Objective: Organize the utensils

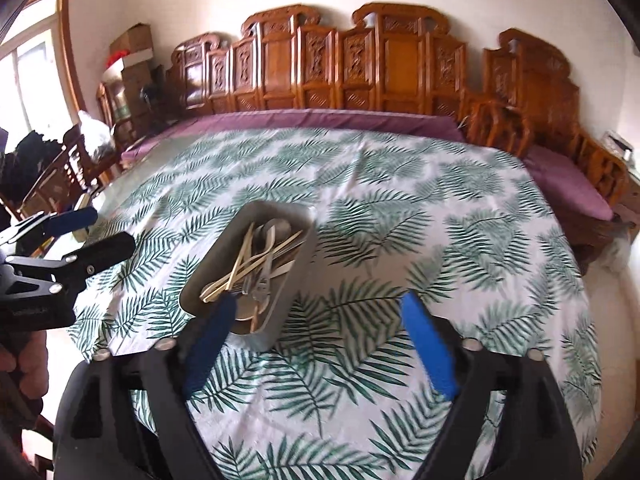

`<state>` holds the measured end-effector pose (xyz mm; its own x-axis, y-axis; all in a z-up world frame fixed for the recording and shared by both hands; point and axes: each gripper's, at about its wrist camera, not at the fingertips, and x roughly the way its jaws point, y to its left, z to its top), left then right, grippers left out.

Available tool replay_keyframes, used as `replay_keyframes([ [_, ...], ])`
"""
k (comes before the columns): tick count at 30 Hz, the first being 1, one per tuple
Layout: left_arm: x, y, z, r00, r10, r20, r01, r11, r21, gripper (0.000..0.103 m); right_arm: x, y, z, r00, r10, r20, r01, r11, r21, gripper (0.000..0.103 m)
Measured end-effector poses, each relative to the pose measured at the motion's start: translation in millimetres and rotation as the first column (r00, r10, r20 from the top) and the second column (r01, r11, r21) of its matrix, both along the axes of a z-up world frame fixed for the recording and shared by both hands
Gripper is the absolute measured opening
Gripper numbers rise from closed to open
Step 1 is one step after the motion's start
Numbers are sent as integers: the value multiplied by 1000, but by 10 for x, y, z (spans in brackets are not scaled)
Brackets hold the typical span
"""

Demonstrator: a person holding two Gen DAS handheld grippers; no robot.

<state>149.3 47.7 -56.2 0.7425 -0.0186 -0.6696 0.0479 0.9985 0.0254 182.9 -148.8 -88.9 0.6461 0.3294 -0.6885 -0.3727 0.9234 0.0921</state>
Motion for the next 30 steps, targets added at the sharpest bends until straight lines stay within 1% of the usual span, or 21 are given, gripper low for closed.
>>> replay_keyframes([
  [3,-126,-43,46,1000,6,15,-6,1000,-1,95,-134,-131,101,999,-32,33,32,999,2,100],
  [7,-299,-110,67,999,33,9,-33,999,13,95,-290,-278,163,997,-64,32,64,998,6,100],
  [10,-413,-152,77,999,39,1,-39,999,4,95,-428,-360,179,997,-71,31,70,997,14,100],
  [13,-527,-190,153,999,35,17,-35,999,2,95,-556,-399,230,996,-80,42,79,997,20,100],
  [18,-742,-271,443,997,20,68,-19,1000,-14,95,-773,-481,431,991,-101,93,98,994,41,100],
  [25,-1035,-402,903,985,18,173,-14,1000,-20,95,-1085,-578,893,969,-123,213,109,991,73,100],
  [30,-1196,-455,1096,976,29,218,-25,999,-20,95,-1268,-605,1142,953,-122,277,98,990,98,100],
])
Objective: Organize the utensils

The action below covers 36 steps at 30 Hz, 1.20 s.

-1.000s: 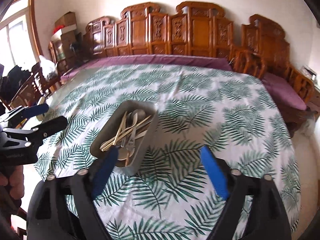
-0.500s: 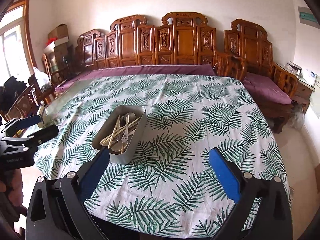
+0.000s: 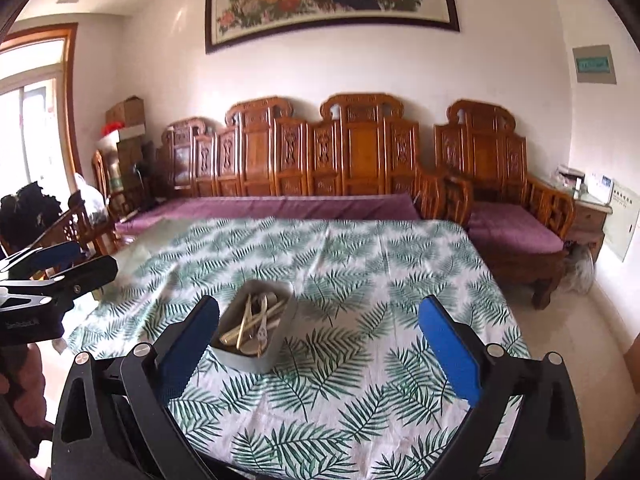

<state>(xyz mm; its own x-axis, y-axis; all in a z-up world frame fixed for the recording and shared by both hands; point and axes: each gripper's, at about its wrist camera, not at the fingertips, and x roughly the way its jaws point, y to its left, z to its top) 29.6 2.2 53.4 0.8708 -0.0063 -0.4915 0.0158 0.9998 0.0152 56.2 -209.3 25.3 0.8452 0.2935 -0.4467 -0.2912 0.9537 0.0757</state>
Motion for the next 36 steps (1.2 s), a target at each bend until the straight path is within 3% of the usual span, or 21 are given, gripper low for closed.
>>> replay_keyframes([
  [8,-174,-27,146,999,9,52,-9,1000,2,95,-177,-40,189,999,-10,52,8,1000,21,100],
  [36,-161,-20,67,999,9,39,-8,1000,-10,95,-188,-20,155,999,-14,41,13,1000,18,100],
])
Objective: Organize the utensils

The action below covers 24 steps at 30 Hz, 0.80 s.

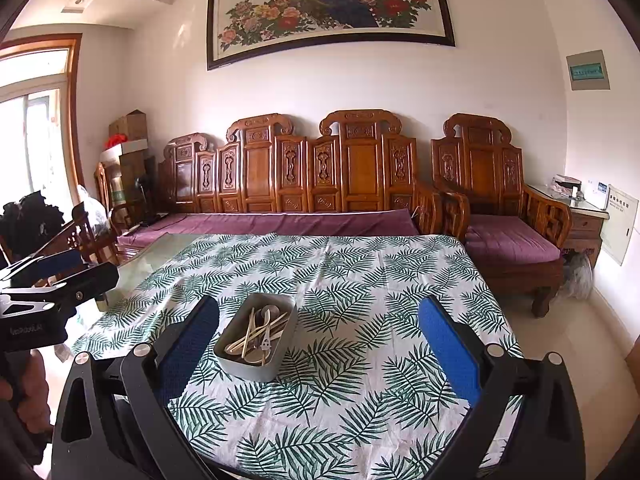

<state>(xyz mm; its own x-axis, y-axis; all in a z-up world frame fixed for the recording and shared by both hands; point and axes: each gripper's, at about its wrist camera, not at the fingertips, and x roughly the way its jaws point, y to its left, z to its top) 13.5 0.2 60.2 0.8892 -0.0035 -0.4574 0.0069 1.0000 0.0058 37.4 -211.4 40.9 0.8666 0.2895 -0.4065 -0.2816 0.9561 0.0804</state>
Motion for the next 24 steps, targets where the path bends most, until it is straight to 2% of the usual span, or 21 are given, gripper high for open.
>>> replay_keyframes([
  [24,-45,0,-22,1000,-1,17,1,1000,-11,95,-2,-9,-12,1000,-2,-1,2,1000,1,100],
])
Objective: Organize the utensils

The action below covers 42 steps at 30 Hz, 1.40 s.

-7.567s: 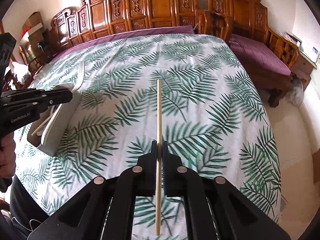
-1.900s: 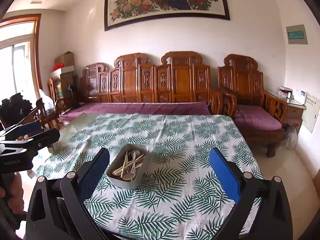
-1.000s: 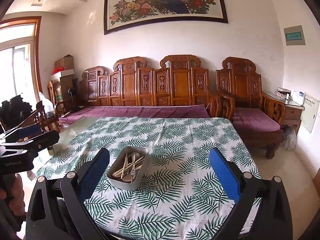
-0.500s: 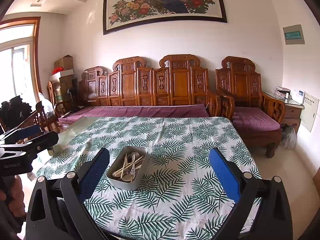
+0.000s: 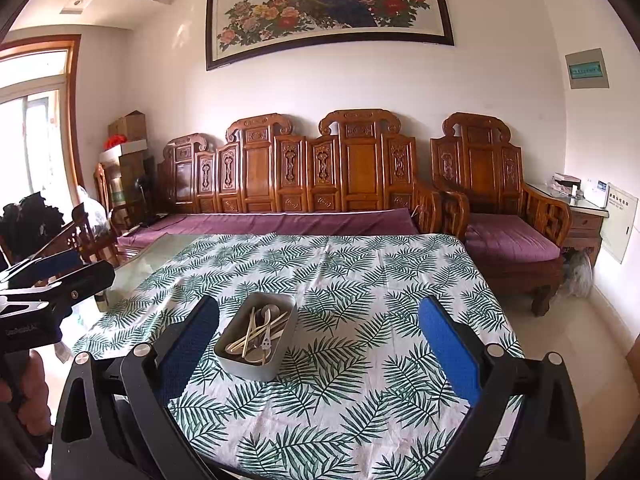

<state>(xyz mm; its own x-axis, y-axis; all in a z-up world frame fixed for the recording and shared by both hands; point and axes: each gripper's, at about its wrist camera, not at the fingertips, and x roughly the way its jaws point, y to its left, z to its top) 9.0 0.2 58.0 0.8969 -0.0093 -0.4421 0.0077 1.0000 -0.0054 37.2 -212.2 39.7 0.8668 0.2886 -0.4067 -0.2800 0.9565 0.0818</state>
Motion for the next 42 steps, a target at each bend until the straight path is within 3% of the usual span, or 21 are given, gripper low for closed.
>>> replay_keyframes([
  [42,-15,53,-43,1000,5,3,-5,1000,5,95,-15,39,-51,1000,-13,-10,13,1000,10,100],
])
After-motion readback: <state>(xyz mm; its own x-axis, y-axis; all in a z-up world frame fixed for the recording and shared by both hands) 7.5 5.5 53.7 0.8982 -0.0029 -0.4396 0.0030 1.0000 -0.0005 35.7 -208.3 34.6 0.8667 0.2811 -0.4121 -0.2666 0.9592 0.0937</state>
